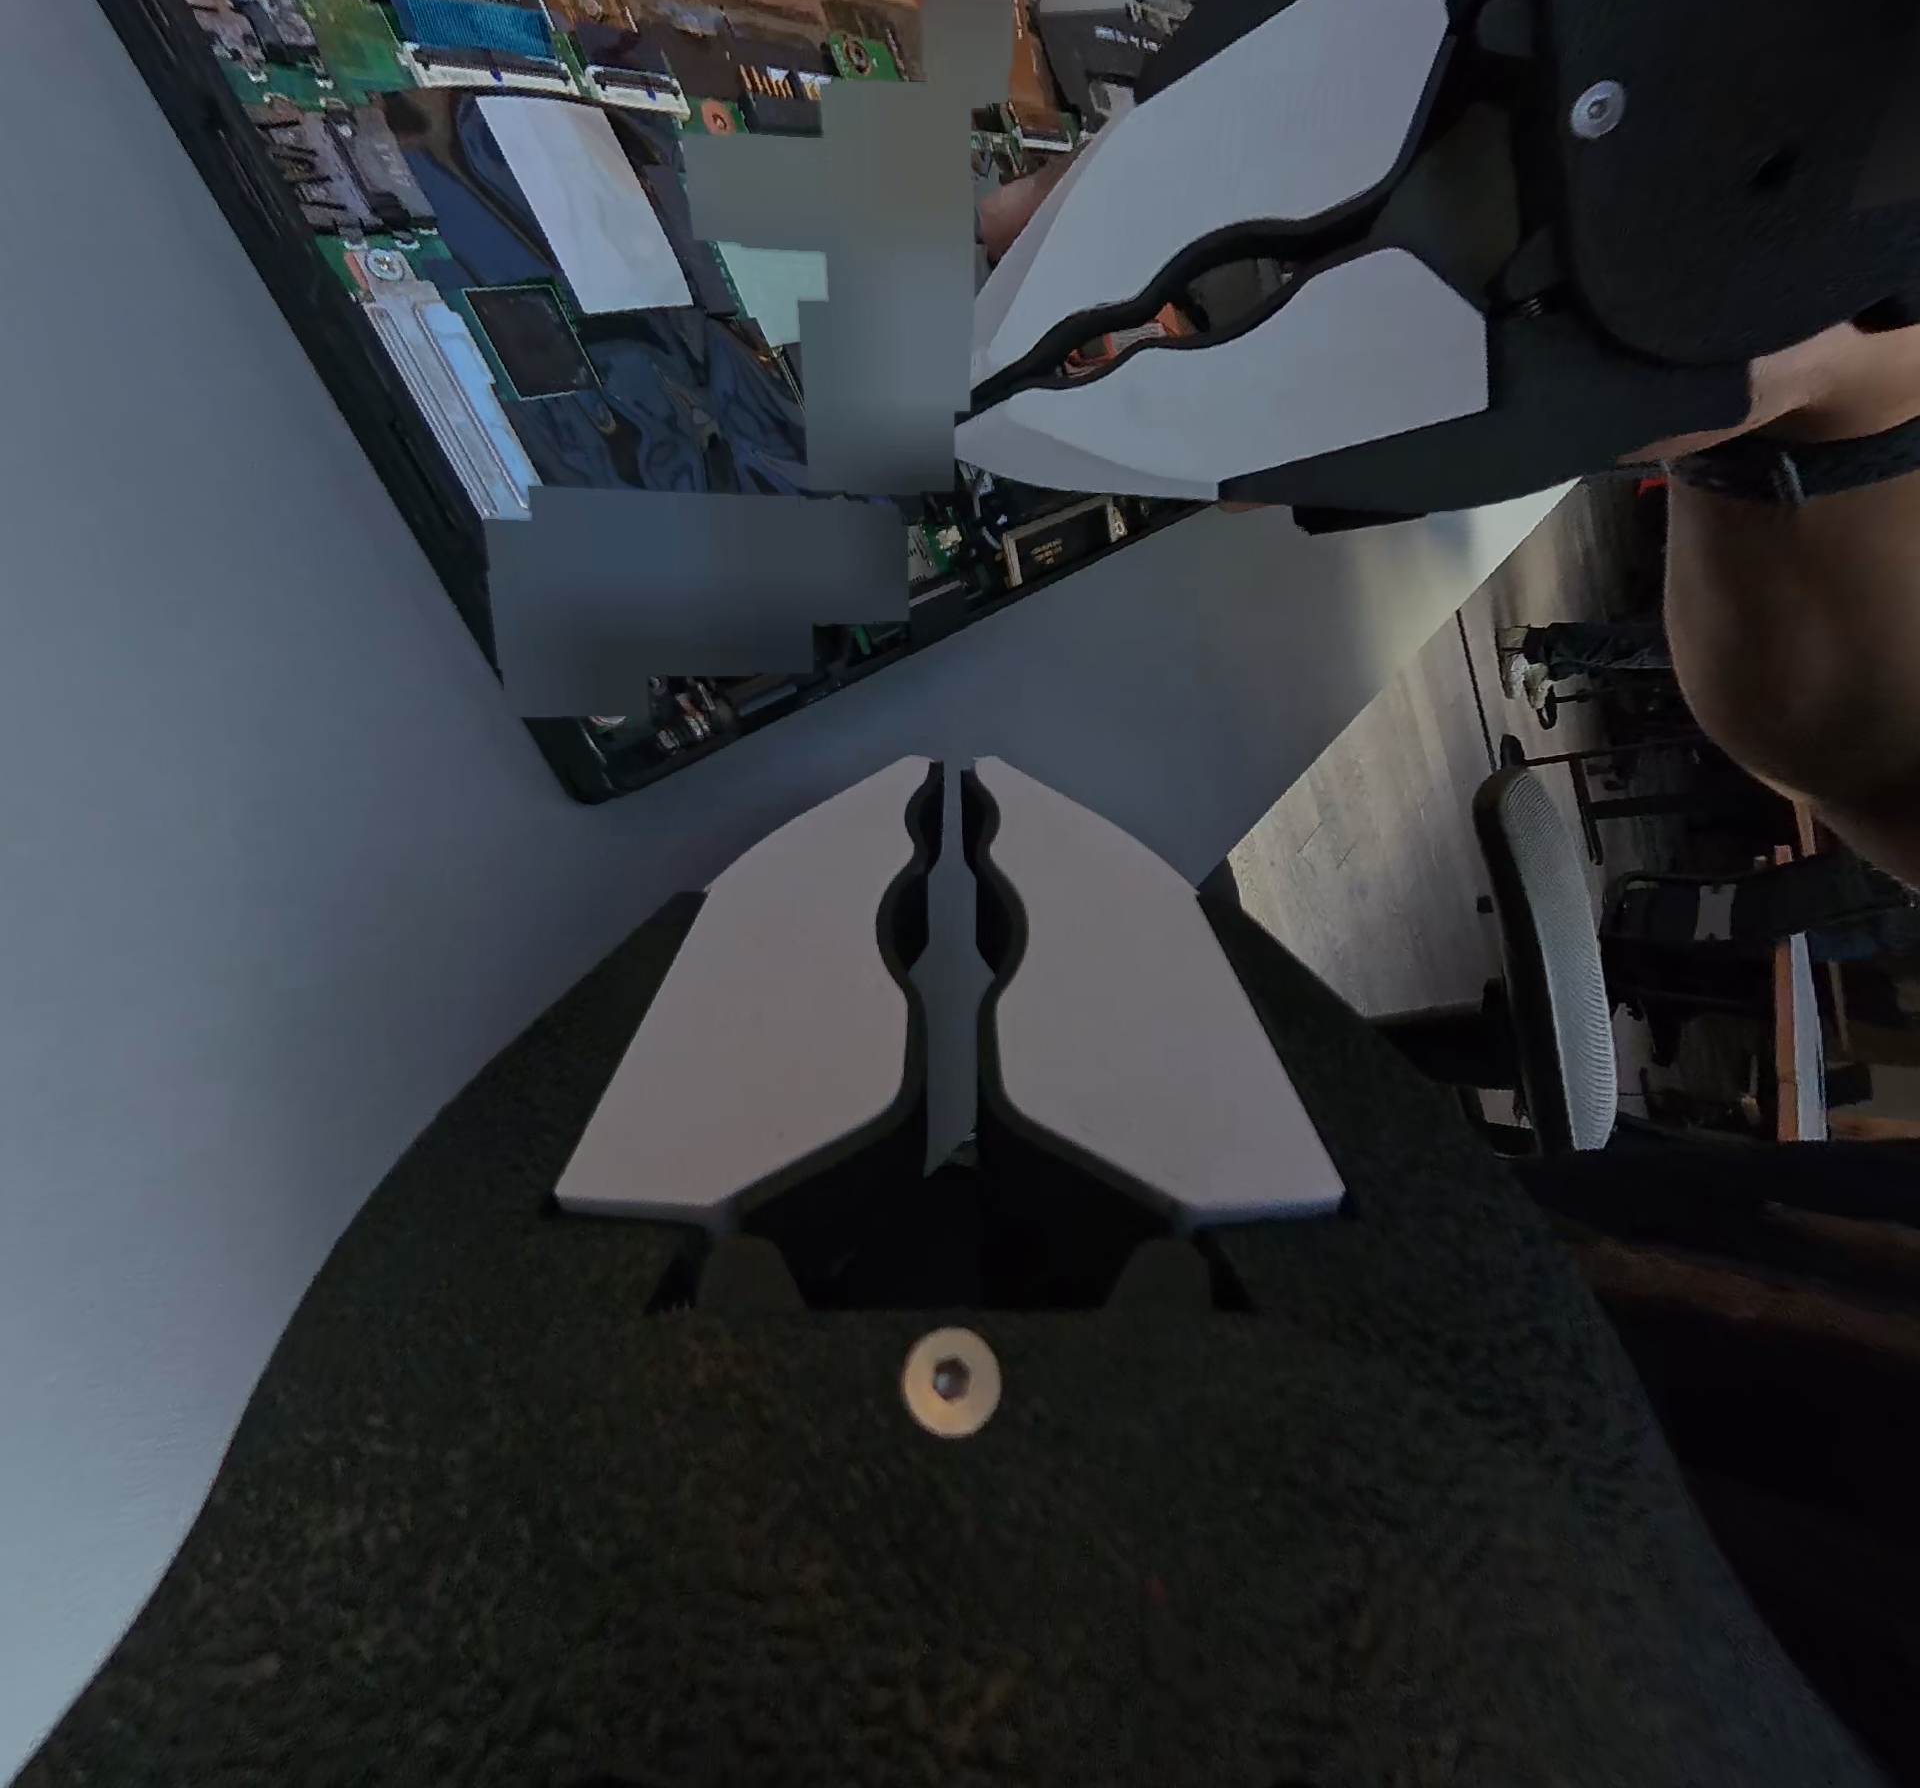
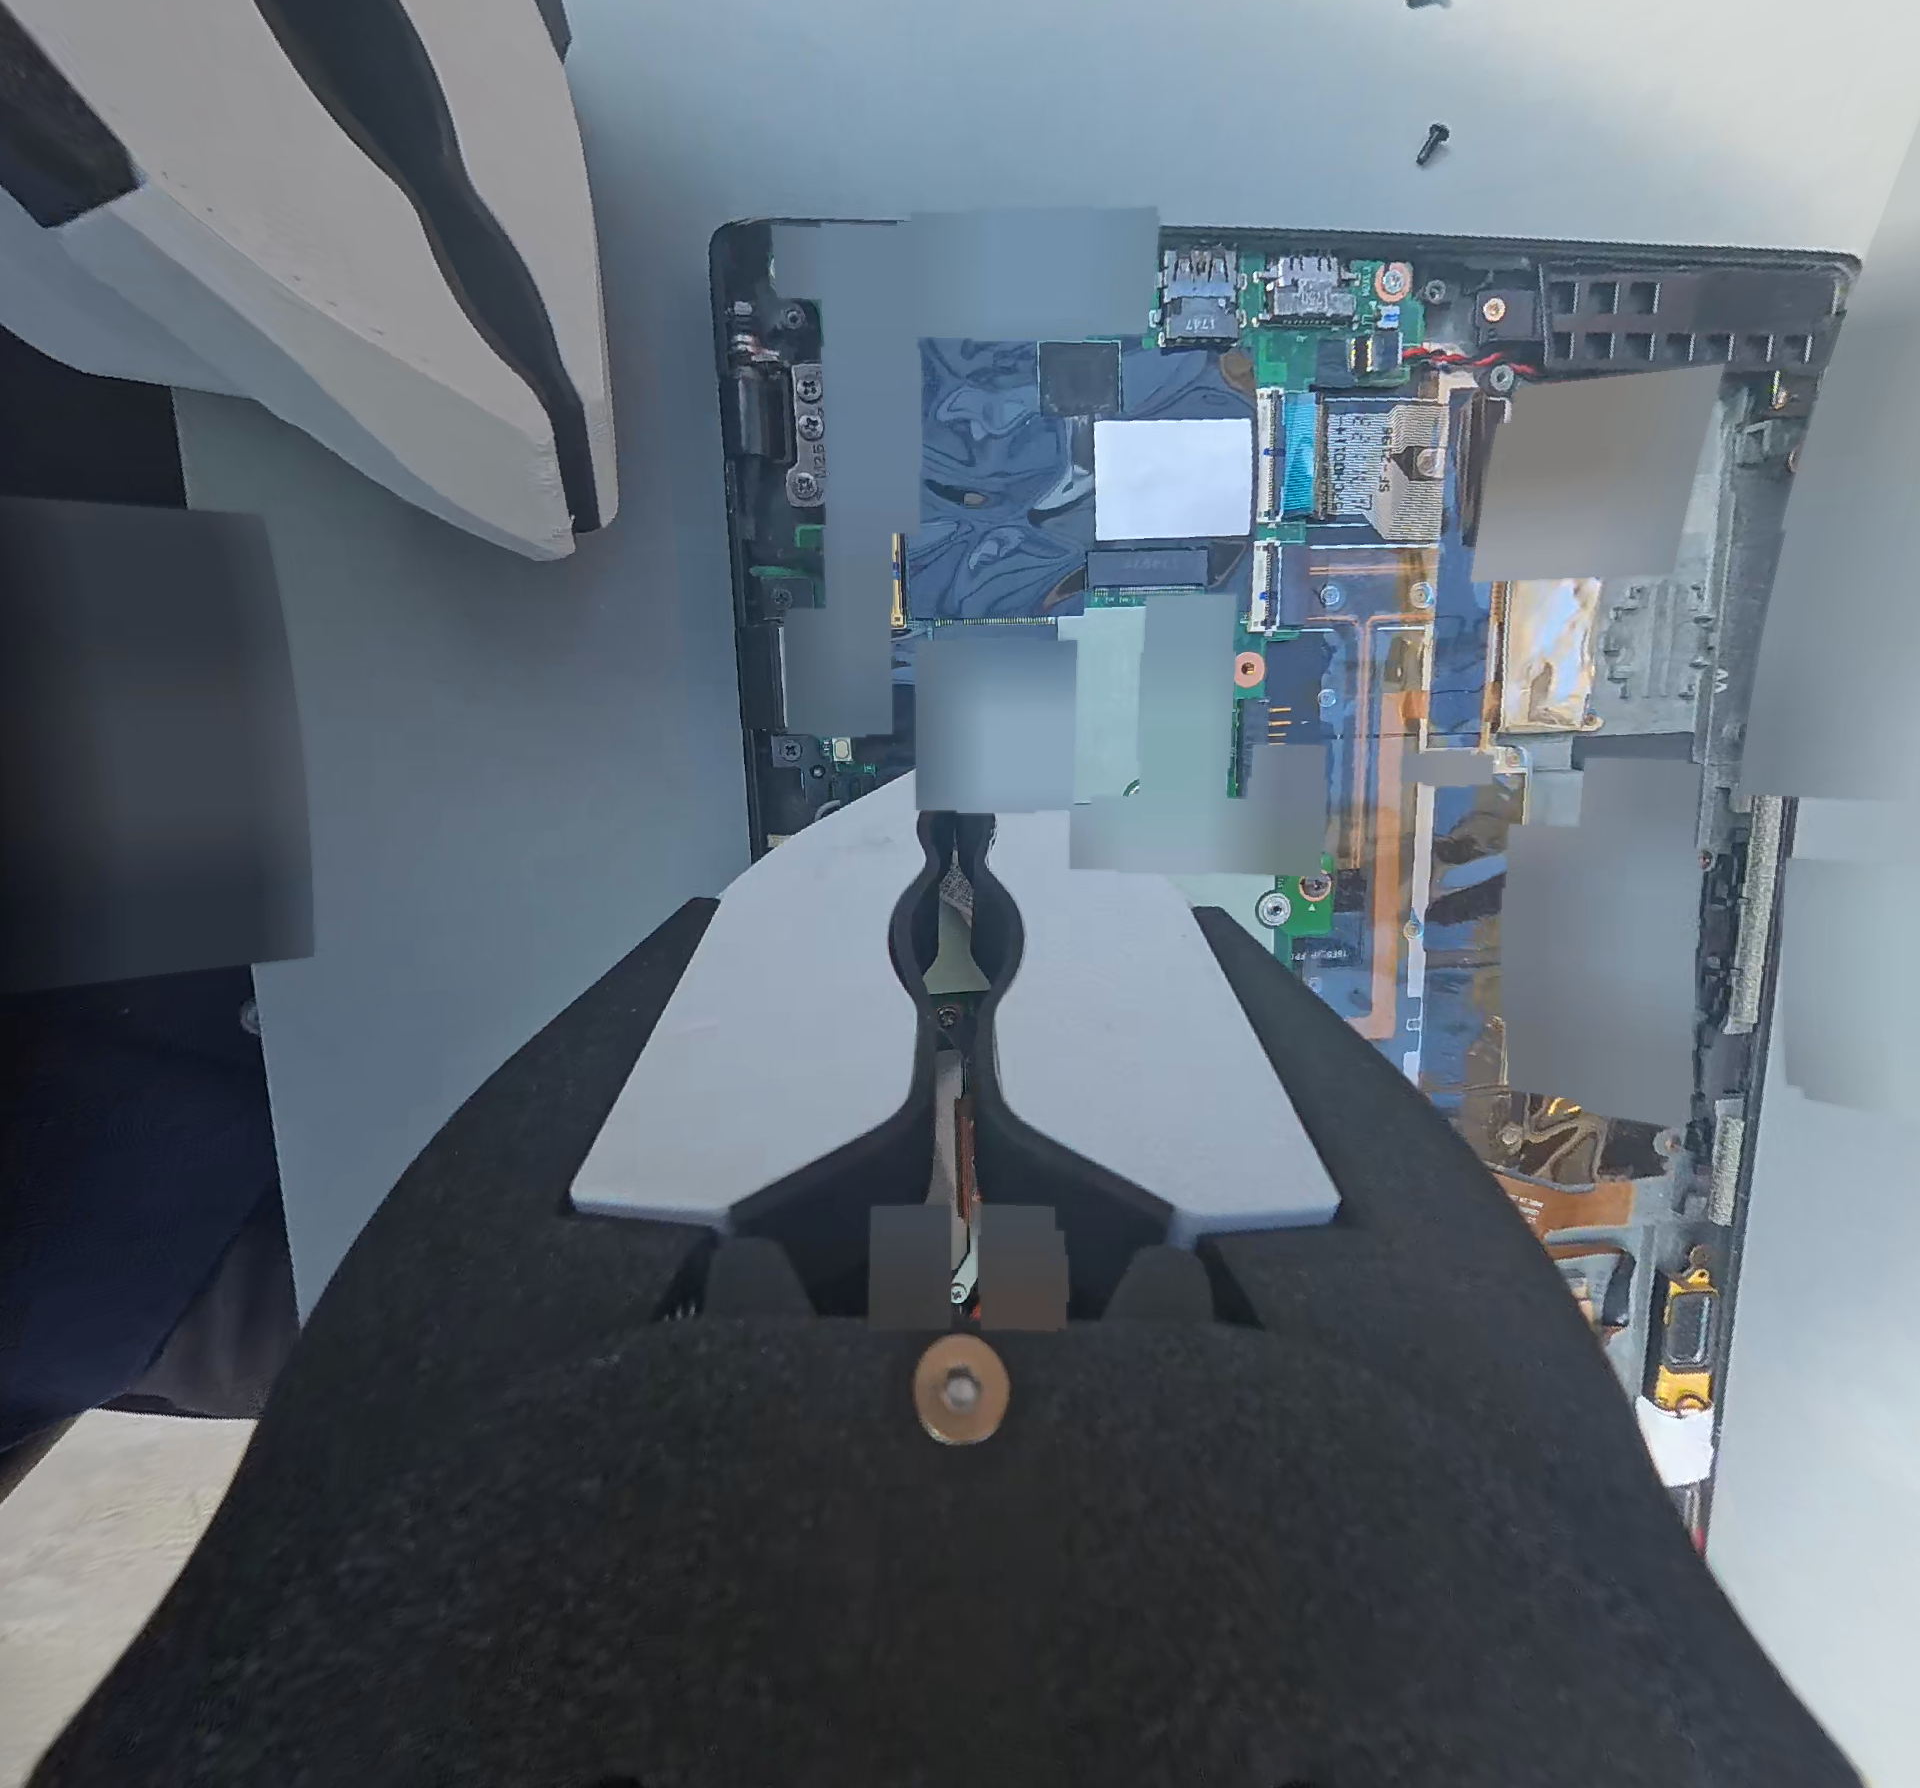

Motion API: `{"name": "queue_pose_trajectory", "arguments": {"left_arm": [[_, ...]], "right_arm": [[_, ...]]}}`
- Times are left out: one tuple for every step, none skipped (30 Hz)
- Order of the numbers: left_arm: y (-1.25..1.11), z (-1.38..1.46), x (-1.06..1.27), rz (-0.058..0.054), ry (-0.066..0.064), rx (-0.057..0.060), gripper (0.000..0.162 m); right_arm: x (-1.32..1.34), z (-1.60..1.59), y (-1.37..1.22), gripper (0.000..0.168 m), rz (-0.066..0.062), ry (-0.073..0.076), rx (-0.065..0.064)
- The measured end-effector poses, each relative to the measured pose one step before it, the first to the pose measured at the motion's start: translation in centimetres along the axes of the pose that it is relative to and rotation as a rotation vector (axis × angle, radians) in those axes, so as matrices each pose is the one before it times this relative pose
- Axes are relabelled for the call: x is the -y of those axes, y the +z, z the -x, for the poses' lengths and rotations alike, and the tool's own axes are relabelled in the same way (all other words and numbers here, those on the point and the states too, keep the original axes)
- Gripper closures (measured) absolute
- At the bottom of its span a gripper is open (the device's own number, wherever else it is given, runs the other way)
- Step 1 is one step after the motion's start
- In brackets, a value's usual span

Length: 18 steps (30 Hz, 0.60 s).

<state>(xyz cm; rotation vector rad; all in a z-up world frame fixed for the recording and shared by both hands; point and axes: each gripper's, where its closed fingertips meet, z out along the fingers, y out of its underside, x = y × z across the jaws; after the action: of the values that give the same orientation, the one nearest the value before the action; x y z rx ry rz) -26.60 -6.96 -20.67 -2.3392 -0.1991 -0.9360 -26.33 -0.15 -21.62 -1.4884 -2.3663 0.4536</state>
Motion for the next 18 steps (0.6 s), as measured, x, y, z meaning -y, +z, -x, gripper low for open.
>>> {"name": "queue_pose_trajectory", "arguments": {"left_arm": [[-0.098,-0.038,0.206,-0.0029,0.0021,0.0007,0.159],[-0.205,-0.049,0.274,-0.0056,0.0050,0.0008,0.159],[-0.362,-0.005,0.341,-0.0094,0.0085,0.0044,0.159],[-0.485,0.163,0.425,-0.0139,0.0060,0.0117,0.159],[-0.559,0.287,0.458,-0.0178,-0.0012,0.0131,0.159],[-0.550,0.297,0.445,-0.0178,-0.0087,0.0082,0.159],[-0.488,0.264,0.362,-0.0147,-0.0112,0.0035,0.159],[-0.379,0.292,0.274,-0.0114,-0.0075,0.0049,0.157],[-0.297,0.435,0.173,-0.0073,-0.0025,0.0154,0.156],[-0.245,0.592,0.098,-0.0048,0.0044,0.0261,0.155],[-0.266,0.529,0.042,-0.0046,0.0145,0.0220,0.153],[-0.312,0.148,-0.022,-0.0021,0.0239,0.0019,0.147],[-0.332,-0.169,-0.076,0.0011,0.0233,-0.0132,0.142],[-0.330,-0.281,0.025,-0.0056,0.0192,-0.0129,0.136],[-0.230,-0.249,0.114,-0.0103,0.0211,-0.0037,0.134],[-0.106,-0.176,0.083,-0.0064,0.0269,0.0055,0.131],[0.035,-0.127,0.034,0.0001,0.0286,0.0128,0.126],[0.142,-0.153,0.001,0.0047,0.0274,0.0120,0.121]], "right_arm": [[-0.024,-0.125,-0.123,0.168,-0.0045,-0.0046,-0.0104],[0.012,-0.581,-0.463,0.168,-0.0198,0.0166,-0.0328],[0.336,-0.423,-0.982,0.164,-0.0546,0.0487,-0.0058],[0.628,-0.343,-1.339,0.160,-0.0812,0.0793,0.0108],[0.600,-0.232,-1.394,0.156,-0.0828,0.0829,0.0119],[0.178,-0.231,-1.198,0.152,-0.0563,0.0611,-0.0012],[-0.250,-0.421,-0.969,0.151,-0.0303,0.0311,-0.0287],[-0.527,-0.499,-0.744,0.149,-0.0150,0.0183,-0.0428],[-0.660,-0.237,-0.567,0.145,-0.0087,0.0228,-0.0279],[-0.673,-0.041,-0.474,0.138,-0.0082,0.0324,-0.0157],[-0.667,-0.007,-0.487,0.129,-0.0098,0.0327,-0.0161],[-0.654,-0.011,-0.581,0.122,-0.0121,0.0268,-0.0199],[-0.678,-0.063,-0.686,0.115,-0.0109,0.0254,-0.0251],[-0.663,-0.097,-0.754,0.109,-0.0116,0.0296,-0.0252],[-0.611,-0.008,-0.804,0.106,-0.0173,0.0334,-0.0186],[-0.594,0.017,-0.782,0.105,-0.0189,0.0350,-0.0163],[-0.611,0.001,-0.742,0.104,-0.0156,0.0322,-0.0157],[-0.642,0.035,-0.735,0.104,-0.0116,0.0227,-0.0150]]}}
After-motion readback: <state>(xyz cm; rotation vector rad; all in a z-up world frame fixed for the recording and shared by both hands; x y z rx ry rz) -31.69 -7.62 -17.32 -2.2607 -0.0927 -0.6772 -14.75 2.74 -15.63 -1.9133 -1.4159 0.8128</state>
